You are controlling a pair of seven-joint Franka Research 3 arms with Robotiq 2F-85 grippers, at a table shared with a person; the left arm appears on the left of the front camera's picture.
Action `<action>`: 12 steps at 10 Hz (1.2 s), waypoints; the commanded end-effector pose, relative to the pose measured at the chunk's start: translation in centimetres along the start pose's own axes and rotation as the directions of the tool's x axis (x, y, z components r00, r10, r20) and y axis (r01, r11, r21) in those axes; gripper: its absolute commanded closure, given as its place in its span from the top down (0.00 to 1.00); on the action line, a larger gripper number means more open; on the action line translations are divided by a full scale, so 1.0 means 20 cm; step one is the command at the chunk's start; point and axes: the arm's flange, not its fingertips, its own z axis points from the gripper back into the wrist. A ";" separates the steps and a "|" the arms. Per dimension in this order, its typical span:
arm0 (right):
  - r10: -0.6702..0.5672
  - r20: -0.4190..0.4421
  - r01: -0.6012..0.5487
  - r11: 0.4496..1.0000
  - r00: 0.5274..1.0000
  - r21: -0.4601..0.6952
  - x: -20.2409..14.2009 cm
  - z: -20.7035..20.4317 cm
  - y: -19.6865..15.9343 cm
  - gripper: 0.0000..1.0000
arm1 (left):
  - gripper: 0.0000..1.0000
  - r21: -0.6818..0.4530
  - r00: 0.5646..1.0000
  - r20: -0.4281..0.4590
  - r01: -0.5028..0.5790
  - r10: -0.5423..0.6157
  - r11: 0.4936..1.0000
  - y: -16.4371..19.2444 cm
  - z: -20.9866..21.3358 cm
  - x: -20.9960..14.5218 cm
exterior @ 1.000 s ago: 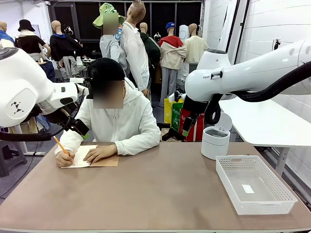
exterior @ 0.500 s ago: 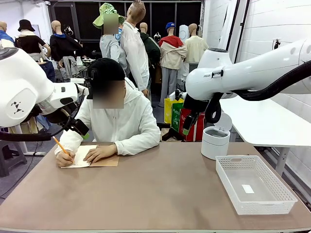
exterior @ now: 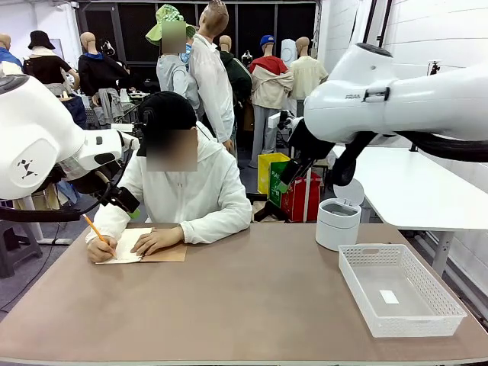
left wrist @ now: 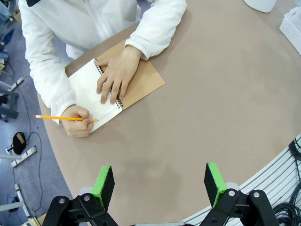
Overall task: Sort the paper based on its condition.
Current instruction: If a person hands you a paper, place it in the Organizing basket , and if it's crumpled, put it in the Trash can.
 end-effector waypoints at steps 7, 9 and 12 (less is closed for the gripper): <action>0.149 0.321 -0.180 0.981 0.935 0.069 -0.21 -0.05 0.17 1.00 | 1.00 -0.005 1.000 0.006 -0.004 0.004 1.000 0.00 0.00 0.00; 0.145 0.323 -0.183 0.979 0.935 0.090 -0.20 -0.05 0.18 1.00 | 1.00 -0.005 1.000 0.006 -0.004 0.004 1.000 0.00 0.00 0.00; 0.142 0.303 -0.177 0.980 0.942 0.090 -0.18 -0.05 0.18 1.00 | 1.00 -0.005 1.000 0.006 -0.004 0.004 1.000 0.00 0.00 0.00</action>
